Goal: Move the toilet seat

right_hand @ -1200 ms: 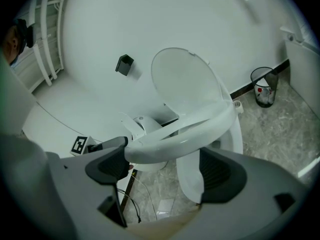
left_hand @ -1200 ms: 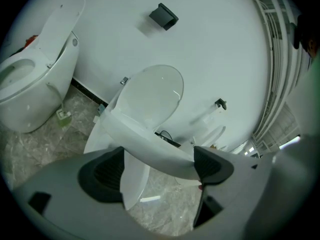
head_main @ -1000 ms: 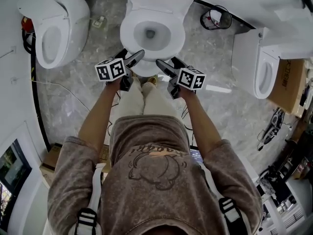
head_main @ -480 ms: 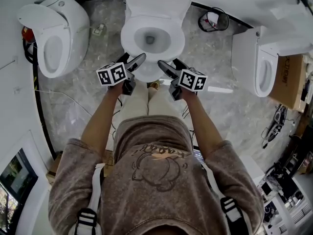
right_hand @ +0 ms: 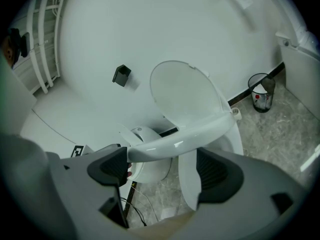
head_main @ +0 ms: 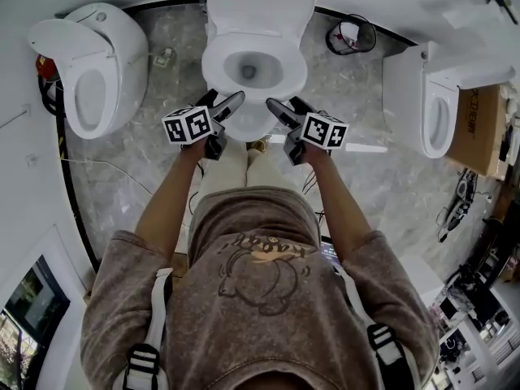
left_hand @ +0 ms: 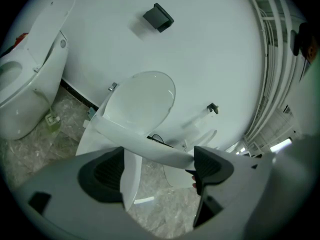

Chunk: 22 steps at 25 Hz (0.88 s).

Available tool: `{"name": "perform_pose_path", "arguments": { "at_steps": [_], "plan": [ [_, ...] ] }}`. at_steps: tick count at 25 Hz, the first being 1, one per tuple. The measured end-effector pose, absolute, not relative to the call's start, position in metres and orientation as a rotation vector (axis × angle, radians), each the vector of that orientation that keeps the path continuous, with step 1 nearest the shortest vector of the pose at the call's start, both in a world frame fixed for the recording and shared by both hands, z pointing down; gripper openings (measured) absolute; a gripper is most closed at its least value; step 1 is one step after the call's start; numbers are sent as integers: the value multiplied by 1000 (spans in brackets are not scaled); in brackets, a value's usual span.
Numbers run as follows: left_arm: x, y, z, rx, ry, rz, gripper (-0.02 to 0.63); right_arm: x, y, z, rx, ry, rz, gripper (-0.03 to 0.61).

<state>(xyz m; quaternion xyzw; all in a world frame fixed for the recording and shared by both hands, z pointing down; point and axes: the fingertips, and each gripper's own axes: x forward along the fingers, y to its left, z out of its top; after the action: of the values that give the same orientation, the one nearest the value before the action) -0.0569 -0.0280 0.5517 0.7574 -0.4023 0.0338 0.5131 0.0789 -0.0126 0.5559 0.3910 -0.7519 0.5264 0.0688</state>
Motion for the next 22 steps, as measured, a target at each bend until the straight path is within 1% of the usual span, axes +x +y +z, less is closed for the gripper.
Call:
{"name": "perform_pose_path", "arguments": {
  "at_steps": [22],
  "plan": [
    [-57, -63, 528, 1906, -908, 108, 428, 78, -55, 531, 1279, -2281, 1598, 430]
  ]
}}
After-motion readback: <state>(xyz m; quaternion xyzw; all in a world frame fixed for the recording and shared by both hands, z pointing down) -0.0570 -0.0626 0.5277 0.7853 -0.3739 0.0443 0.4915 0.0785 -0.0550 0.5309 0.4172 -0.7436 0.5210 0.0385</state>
